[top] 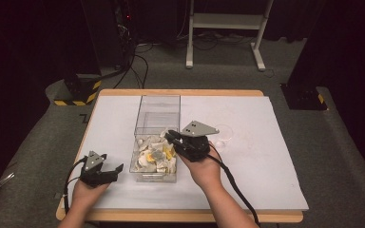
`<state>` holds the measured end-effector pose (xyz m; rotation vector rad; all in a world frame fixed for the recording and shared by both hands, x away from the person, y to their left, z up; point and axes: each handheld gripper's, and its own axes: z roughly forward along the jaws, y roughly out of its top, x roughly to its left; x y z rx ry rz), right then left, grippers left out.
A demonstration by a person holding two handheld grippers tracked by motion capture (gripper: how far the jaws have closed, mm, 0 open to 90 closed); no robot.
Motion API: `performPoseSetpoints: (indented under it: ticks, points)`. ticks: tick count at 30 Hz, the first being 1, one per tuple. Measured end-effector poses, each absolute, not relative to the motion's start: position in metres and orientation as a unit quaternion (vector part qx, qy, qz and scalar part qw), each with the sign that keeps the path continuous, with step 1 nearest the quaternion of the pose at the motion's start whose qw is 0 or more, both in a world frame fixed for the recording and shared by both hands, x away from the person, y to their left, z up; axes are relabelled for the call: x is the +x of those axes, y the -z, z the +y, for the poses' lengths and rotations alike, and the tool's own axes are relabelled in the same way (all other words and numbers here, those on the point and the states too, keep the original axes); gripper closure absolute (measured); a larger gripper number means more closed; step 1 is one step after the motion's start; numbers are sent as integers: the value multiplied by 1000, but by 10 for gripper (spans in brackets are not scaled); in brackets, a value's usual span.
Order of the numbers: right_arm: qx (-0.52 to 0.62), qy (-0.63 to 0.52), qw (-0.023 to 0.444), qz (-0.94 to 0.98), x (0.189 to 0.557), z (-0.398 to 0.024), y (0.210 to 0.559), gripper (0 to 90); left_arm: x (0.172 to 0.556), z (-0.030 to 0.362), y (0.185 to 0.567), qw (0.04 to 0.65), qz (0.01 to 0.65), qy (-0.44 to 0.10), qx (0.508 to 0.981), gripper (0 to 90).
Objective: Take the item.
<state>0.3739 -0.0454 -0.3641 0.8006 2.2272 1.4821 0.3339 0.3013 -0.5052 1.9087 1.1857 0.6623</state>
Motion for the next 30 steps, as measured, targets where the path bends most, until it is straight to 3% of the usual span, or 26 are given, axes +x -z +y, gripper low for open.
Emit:
performPoseSetpoints:
  ticks: [30]
  points:
    - [317,-516,217,766,382,-91,346,799,334,302,505,390,467,-259,750,186]
